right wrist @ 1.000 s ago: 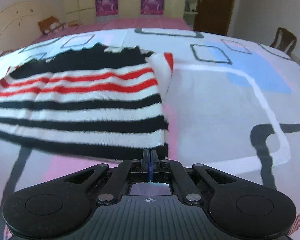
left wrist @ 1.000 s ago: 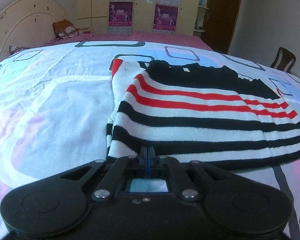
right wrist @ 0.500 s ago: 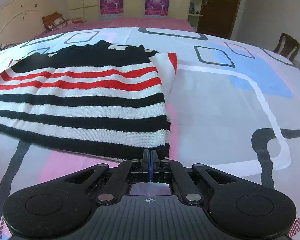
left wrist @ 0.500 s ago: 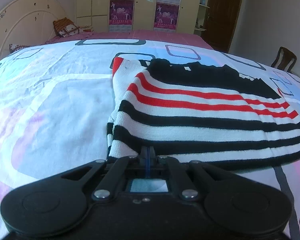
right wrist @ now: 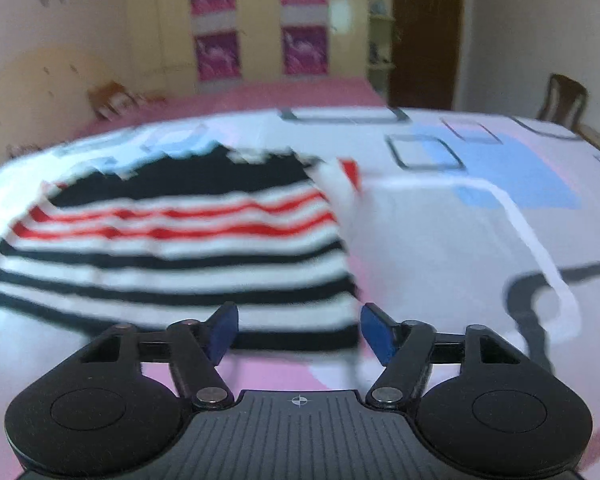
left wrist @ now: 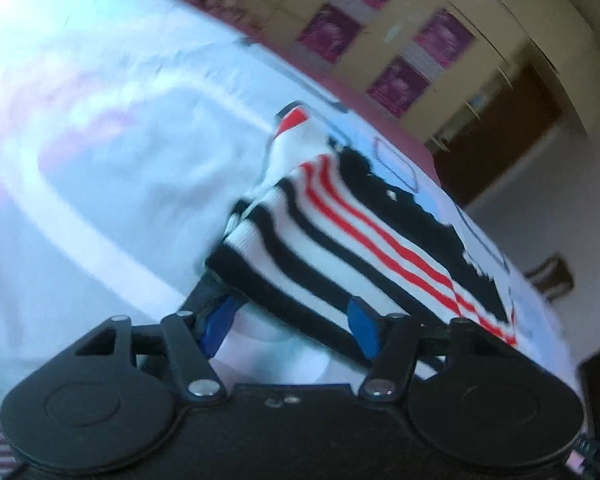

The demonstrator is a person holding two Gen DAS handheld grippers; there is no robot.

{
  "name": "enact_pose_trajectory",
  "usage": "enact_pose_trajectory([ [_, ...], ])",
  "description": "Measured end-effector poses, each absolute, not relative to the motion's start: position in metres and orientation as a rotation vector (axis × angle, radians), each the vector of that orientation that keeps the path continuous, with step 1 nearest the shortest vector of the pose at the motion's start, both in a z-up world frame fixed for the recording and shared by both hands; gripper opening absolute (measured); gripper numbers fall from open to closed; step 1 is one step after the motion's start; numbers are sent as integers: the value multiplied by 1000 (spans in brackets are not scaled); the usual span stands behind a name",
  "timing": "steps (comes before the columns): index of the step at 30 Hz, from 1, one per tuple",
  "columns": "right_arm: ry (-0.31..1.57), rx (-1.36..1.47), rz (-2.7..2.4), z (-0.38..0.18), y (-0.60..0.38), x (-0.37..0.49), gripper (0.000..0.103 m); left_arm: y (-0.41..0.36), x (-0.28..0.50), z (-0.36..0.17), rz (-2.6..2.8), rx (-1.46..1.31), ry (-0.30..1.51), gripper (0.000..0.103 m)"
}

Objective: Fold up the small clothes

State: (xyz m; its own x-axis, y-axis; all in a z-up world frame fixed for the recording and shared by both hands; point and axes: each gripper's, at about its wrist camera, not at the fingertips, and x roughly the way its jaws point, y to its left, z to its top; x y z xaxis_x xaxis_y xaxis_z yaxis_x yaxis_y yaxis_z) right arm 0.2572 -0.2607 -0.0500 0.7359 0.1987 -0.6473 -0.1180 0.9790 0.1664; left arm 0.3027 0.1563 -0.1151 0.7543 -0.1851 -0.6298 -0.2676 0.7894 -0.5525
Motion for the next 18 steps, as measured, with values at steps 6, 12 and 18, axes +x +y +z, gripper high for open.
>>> enact_pose_trajectory([
  [6, 726, 157, 321, -40, -212, 295, 0, 166, 326, -130, 76, -816, 612, 57],
  [12, 756, 153, 408, -50, -167, 343, 0, 176, 351, -142, 104, -887, 551, 39],
  [18, 776, 157, 413, -62, -154, 372, 0, 179, 353, -127, 70, -964, 495, 18],
])
